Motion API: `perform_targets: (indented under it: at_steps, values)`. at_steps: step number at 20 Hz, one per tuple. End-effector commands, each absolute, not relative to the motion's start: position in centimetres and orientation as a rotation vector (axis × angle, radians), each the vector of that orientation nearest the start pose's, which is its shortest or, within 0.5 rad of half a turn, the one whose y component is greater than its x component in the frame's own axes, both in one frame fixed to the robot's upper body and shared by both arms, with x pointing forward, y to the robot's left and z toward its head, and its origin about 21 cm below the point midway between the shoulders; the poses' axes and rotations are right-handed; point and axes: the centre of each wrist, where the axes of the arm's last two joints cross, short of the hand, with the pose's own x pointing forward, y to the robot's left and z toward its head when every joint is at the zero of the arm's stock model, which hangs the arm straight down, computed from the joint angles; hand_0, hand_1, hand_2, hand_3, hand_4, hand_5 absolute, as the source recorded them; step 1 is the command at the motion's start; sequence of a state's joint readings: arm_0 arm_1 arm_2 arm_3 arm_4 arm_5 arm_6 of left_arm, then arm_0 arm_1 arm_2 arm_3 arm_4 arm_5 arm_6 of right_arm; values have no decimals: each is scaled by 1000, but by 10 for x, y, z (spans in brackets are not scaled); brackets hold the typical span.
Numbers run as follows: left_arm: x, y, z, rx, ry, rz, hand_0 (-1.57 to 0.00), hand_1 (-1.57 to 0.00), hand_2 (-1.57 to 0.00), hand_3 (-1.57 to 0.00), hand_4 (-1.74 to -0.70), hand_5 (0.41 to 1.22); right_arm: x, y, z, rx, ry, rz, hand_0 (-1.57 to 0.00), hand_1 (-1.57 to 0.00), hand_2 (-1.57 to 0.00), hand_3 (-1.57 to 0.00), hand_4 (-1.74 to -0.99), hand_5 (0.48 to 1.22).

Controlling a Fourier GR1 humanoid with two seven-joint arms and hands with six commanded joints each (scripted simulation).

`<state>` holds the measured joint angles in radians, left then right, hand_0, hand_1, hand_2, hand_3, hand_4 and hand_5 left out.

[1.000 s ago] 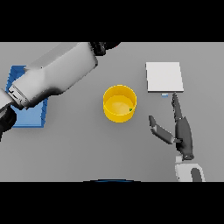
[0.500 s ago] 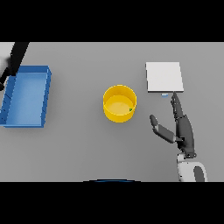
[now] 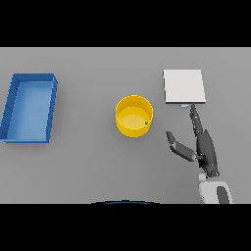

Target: Pick up the red beaker and tilt it to pour out 1 green nut into yellow bowl. Pick up the yellow bowl and place it on the metallic measuring scale.

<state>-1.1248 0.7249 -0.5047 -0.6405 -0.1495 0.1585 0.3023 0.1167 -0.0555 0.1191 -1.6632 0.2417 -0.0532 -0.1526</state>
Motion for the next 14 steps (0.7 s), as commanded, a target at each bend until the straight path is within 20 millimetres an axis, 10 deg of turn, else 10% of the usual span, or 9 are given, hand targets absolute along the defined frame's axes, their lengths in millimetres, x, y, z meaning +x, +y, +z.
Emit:
perform_targets:
  at_steps: [1,14]
  values:
    - [444,315,213,1063,-1308,-574,-1571,-1571,-1570,-1451,-1740,1221,218,-223,-2,-202,-1710,281,1,1,1,1,-1209,620]
    - [357,327,109,957,-1138,-303,-1571,-1571,-1571,-1521,-1741,1199,219,-225,0,-197,-1712,300,1,1,1,1,-1216,667]
